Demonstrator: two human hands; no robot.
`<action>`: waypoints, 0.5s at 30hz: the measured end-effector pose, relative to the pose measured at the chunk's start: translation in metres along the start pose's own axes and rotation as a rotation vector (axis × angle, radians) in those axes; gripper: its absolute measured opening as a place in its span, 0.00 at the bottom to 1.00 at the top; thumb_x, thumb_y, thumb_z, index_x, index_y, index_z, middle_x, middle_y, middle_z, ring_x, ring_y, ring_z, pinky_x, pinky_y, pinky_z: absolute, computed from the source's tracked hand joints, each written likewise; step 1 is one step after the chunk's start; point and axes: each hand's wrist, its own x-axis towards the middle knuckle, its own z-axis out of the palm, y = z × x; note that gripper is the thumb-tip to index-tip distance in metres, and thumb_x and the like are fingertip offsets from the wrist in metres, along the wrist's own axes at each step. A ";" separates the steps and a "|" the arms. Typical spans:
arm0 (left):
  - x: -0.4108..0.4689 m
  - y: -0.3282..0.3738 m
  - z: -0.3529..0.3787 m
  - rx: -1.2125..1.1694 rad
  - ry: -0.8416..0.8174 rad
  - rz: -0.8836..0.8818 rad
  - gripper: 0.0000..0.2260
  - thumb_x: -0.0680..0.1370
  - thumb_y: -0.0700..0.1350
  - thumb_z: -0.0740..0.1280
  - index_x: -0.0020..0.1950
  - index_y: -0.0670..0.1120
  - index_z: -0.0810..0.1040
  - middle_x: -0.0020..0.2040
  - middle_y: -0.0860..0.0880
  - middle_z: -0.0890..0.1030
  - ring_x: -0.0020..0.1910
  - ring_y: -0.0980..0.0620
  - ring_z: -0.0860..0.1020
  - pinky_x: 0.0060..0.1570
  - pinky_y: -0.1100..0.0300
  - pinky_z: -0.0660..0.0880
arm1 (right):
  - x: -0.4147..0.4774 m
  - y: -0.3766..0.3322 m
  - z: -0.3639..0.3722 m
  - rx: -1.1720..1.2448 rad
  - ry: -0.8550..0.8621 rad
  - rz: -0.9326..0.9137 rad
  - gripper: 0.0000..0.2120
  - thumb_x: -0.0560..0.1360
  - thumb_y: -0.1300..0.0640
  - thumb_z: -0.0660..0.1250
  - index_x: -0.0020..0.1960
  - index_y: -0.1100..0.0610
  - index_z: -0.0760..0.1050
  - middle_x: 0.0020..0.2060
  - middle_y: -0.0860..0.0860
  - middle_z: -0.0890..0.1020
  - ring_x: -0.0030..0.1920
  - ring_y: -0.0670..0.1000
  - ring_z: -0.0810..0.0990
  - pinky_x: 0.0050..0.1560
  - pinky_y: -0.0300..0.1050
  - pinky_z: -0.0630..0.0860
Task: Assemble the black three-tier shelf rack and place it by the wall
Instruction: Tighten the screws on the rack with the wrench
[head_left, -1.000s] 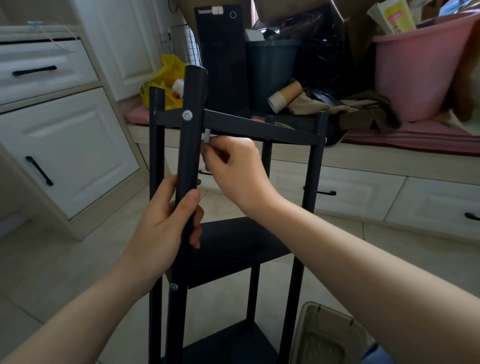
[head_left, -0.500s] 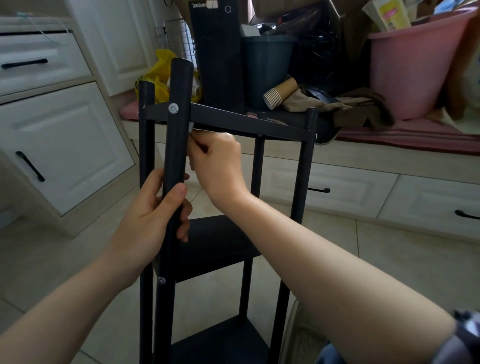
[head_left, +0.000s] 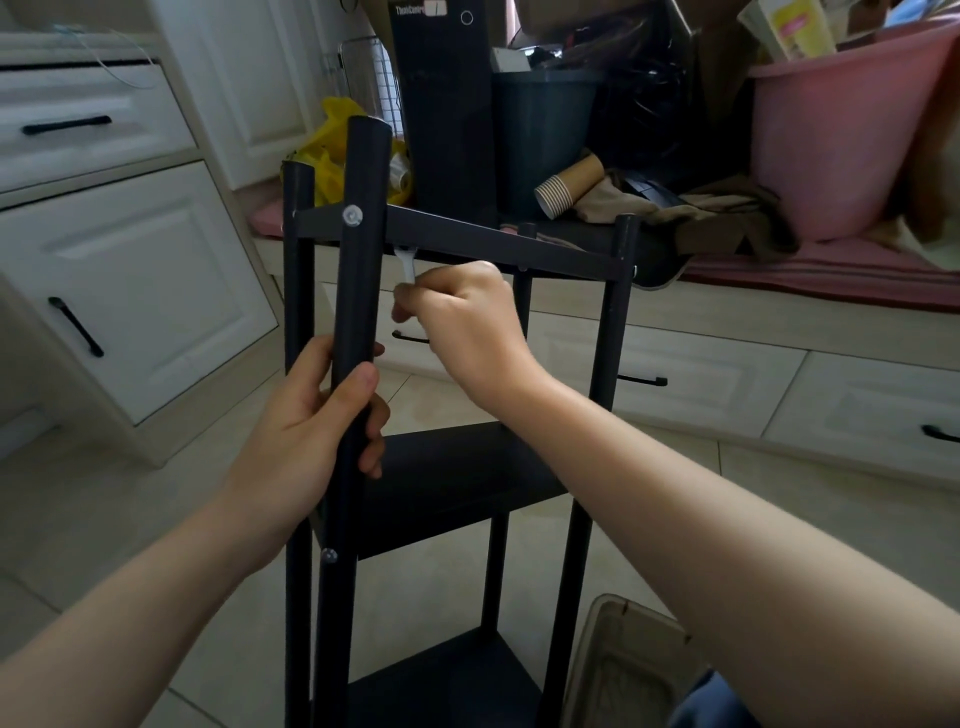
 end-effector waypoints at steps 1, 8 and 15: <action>0.000 0.001 0.000 -0.007 -0.002 -0.007 0.12 0.76 0.61 0.65 0.57 0.60 0.77 0.33 0.51 0.74 0.29 0.51 0.74 0.33 0.59 0.77 | 0.000 -0.001 -0.003 -0.003 -0.005 -0.001 0.12 0.76 0.62 0.66 0.34 0.61 0.81 0.35 0.55 0.83 0.34 0.47 0.77 0.30 0.34 0.71; -0.002 0.003 0.003 -0.009 -0.001 -0.019 0.17 0.73 0.60 0.64 0.60 0.57 0.75 0.33 0.51 0.75 0.29 0.51 0.74 0.33 0.60 0.77 | -0.003 -0.007 -0.011 -0.034 -0.050 -0.031 0.14 0.78 0.60 0.66 0.35 0.53 0.80 0.34 0.43 0.79 0.37 0.43 0.76 0.35 0.37 0.71; -0.003 0.003 0.003 -0.024 -0.023 -0.019 0.15 0.73 0.61 0.64 0.57 0.59 0.76 0.33 0.51 0.75 0.30 0.51 0.74 0.34 0.59 0.78 | -0.004 -0.010 -0.008 -0.010 -0.036 -0.020 0.11 0.79 0.61 0.65 0.40 0.56 0.83 0.27 0.46 0.78 0.30 0.46 0.76 0.32 0.41 0.75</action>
